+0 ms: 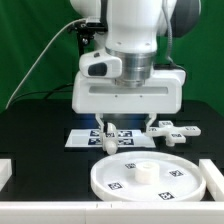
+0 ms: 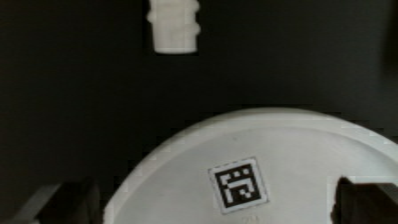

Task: Assemble round table

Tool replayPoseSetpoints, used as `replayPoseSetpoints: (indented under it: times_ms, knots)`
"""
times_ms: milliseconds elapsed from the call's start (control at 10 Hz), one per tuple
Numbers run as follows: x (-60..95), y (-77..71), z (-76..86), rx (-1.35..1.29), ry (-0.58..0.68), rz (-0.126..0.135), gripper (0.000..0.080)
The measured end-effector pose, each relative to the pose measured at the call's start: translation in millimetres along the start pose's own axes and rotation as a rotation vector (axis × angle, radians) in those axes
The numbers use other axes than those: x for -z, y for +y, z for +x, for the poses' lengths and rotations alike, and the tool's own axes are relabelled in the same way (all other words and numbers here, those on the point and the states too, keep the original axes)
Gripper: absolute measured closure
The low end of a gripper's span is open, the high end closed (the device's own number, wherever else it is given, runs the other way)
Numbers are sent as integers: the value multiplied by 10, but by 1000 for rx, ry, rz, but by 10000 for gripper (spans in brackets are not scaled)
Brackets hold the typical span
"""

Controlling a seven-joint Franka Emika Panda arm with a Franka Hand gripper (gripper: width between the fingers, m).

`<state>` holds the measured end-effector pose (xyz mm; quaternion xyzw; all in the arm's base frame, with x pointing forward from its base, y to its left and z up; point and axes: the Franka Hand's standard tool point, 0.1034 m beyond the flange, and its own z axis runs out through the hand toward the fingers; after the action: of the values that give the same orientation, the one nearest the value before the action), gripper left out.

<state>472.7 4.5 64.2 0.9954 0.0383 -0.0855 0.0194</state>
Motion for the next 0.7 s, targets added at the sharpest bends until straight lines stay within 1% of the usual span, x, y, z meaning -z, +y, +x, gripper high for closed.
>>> replayPoseSetpoints:
  times_ms: [200,300,400,500,600,700]
  knots:
    - [-4,-1,1,1,-1,0,151]
    - [-31,28,-33,9,4,6,151]
    - [-133,116,-198,-4,0,16,151]
    - [-234,166,-382,-3,-5,16,151]
    - [-328,184,-519,3,-4,13,151]
    - [-396,188,-600,0,-9,12,151]
